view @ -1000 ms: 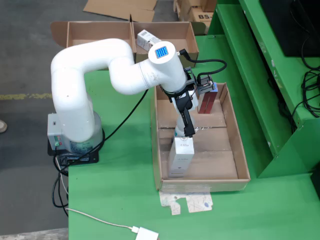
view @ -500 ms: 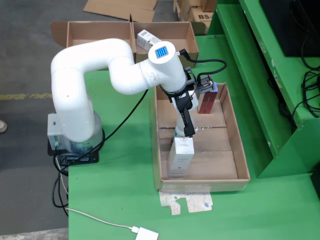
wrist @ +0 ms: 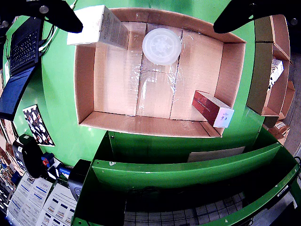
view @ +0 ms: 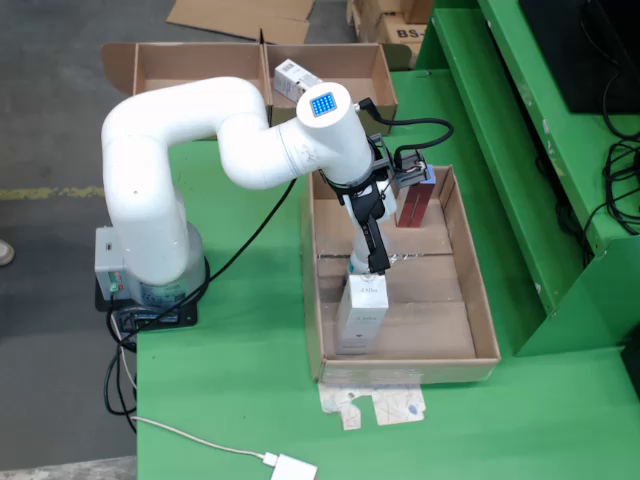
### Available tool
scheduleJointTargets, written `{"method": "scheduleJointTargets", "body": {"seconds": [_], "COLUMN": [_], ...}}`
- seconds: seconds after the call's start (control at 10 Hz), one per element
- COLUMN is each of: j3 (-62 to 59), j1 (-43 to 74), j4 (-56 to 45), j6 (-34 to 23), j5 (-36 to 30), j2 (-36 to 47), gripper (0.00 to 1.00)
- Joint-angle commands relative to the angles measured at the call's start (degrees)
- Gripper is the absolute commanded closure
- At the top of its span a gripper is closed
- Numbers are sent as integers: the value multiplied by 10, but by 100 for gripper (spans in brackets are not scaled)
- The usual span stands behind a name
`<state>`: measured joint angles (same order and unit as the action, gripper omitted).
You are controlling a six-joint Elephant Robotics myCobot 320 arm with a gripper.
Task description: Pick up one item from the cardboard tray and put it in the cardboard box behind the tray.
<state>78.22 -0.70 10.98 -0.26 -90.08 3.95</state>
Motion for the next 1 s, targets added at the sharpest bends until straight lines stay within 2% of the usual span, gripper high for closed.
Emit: {"method": "scheduleJointTargets", "body": {"seconds": [0.0,0.9], "j3": [-15,-29], "j1": [2,14], "j4": [6,5], "j6": [0,-7], "j5": [0,-4], "j2": [12,1], "gripper": [0,0]}}
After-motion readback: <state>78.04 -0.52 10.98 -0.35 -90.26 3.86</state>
